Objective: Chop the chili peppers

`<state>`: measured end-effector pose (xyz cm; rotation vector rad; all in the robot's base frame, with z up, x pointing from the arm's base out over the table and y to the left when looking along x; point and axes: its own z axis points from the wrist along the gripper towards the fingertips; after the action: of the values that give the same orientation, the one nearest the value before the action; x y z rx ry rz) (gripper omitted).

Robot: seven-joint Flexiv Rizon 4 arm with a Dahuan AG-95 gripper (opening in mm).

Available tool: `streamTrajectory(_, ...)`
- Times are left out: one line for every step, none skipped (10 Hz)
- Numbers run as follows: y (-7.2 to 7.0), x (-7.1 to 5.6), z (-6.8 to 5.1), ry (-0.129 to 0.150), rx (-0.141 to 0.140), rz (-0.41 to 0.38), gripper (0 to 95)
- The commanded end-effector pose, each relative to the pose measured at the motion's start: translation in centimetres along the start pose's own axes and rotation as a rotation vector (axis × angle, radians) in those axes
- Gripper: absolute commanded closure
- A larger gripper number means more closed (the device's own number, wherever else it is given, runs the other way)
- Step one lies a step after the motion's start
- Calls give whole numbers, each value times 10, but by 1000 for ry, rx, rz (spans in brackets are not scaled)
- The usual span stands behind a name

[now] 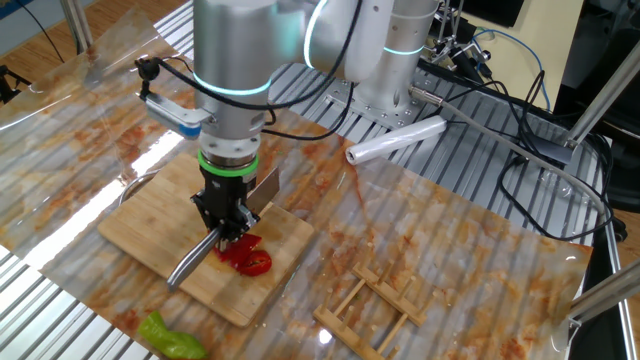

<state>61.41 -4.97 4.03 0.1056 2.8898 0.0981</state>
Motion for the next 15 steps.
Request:
streamTrajectory(-1, -2, 28, 38, -19, -1, 950)
streamTrajectory(-1, -5, 23, 63, -25, -1, 950)
streamTrajectory(-2, -6, 21, 65, -20, -8, 950)
streamTrajectory(-2, -6, 21, 66, -18, -10, 950)
streamTrajectory(-4, -6, 13, 99, -24, -12, 950)
streamTrajectory(-5, -5, 7, 91, -23, -9, 950)
streamTrajectory(-5, -6, 0, 92, -25, -7, 950)
streamTrajectory(-1, -7, -8, 92, -10, -6, 950)
streamTrajectory(-1, -7, -8, 87, 2, -13, 950)
streamTrajectory(-1, -7, -9, 85, 0, -12, 950)
streamTrajectory(-2, -8, -10, 86, 0, -13, 950)
streamTrajectory(-4, -11, -14, 88, -1, -16, 950)
streamTrajectory(-5, -12, -15, 88, 0, -18, 950)
streamTrajectory(-6, -14, -18, 90, 0, -19, 950)
streamTrajectory(-6, -14, -18, 89, -1, -17, 950)
